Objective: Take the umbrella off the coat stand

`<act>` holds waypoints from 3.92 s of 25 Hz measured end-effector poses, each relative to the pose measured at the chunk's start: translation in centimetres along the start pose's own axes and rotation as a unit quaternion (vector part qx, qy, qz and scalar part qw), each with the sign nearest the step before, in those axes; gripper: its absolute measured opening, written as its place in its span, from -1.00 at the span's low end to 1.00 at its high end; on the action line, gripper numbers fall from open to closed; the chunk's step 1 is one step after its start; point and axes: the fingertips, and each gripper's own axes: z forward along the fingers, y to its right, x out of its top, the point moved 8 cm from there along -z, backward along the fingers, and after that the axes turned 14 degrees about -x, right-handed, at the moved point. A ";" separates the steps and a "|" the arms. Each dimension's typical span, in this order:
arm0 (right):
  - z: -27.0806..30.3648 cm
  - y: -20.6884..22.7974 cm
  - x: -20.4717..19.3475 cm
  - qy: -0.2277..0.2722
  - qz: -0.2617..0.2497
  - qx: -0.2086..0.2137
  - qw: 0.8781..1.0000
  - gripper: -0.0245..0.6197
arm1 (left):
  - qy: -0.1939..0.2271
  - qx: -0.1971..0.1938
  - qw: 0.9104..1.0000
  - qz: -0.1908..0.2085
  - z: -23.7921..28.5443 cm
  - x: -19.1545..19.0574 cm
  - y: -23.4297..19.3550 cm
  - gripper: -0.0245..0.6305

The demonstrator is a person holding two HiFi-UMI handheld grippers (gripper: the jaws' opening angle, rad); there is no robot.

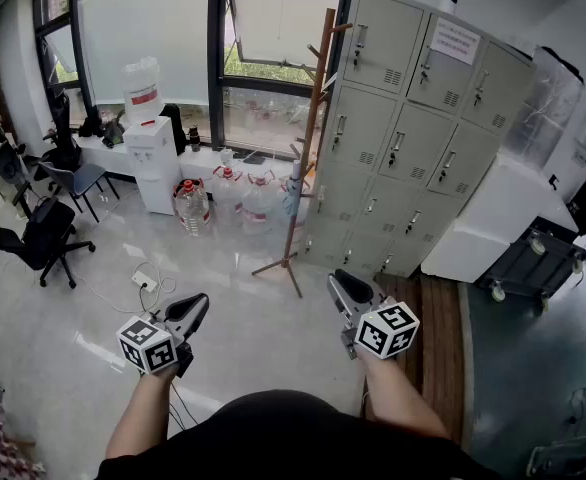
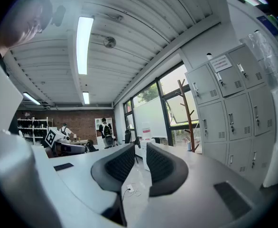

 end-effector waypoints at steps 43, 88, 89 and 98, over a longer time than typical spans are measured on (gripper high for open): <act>15.3 7.4 -0.5 -0.036 0.009 -0.030 0.999 -0.65 | -0.040 0.029 0.999 -0.016 8.5 1.7 -14.1 -0.85; 36.3 25.4 1.1 -0.075 -0.015 0.041 0.996 -0.64 | -0.040 0.092 0.994 -0.032 28.7 5.1 -27.7 -0.85; 36.4 25.7 0.9 -0.078 -0.016 0.043 0.996 -0.64 | -0.041 0.092 0.994 -0.032 29.2 5.1 -27.7 -0.85; 36.9 26.9 0.3 -0.087 -0.018 0.050 0.995 -0.62 | -0.054 0.097 0.993 -0.037 30.6 4.5 -27.2 -0.85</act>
